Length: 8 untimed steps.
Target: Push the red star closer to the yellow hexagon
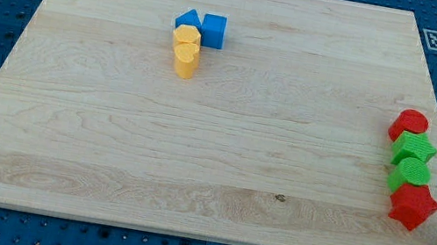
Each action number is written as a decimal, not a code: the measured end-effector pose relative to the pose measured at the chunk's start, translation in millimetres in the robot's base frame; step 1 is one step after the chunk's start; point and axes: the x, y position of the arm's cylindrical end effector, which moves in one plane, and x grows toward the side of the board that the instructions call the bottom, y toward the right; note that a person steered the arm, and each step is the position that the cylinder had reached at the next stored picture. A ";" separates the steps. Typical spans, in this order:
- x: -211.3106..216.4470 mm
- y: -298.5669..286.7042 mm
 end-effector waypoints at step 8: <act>-11.7 -86.7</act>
